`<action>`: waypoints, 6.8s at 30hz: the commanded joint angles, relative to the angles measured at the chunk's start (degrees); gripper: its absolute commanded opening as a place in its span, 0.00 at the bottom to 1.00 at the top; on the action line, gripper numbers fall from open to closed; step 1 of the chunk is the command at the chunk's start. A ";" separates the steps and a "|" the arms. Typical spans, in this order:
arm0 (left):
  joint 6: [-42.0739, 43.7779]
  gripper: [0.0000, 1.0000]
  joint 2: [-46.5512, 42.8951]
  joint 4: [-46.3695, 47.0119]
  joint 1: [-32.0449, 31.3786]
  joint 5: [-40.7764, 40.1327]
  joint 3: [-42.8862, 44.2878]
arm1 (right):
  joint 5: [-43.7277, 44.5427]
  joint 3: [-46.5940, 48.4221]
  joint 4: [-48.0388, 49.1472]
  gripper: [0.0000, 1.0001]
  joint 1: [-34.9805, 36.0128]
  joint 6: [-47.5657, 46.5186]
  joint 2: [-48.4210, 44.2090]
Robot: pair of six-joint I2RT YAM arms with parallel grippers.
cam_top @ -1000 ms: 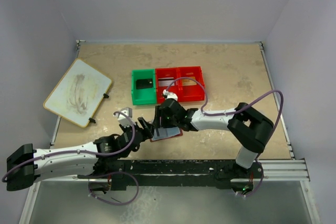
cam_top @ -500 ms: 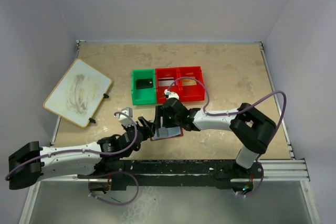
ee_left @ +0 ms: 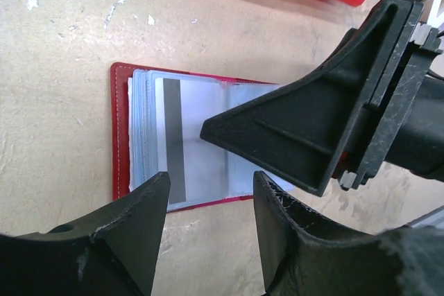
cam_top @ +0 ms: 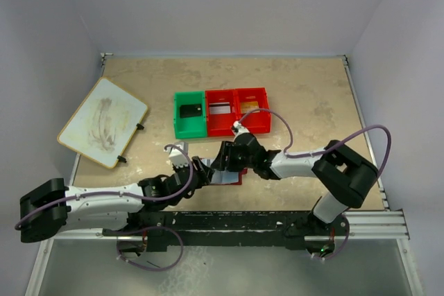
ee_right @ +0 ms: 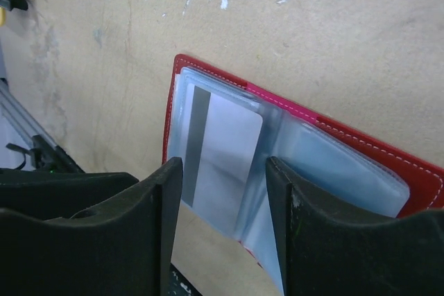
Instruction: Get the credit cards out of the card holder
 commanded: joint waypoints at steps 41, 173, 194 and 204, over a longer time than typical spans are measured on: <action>-0.10 0.21 14.56 5.58 7.10 9.82 1.47 | -9.08 -15.40 29.62 0.08 -3.59 15.44 2.73; 9.28 0.43 10.36 3.66 4.79 11.43 9.98 | -4.99 -22.11 20.82 0.00 -6.86 14.64 -9.13; 5.74 0.22 23.14 12.11 4.80 14.71 4.52 | -5.86 -21.50 20.57 0.05 -6.86 14.53 -9.14; 6.48 0.19 18.42 6.90 4.79 12.28 3.92 | -6.26 -21.38 21.76 0.17 -6.85 15.69 -8.58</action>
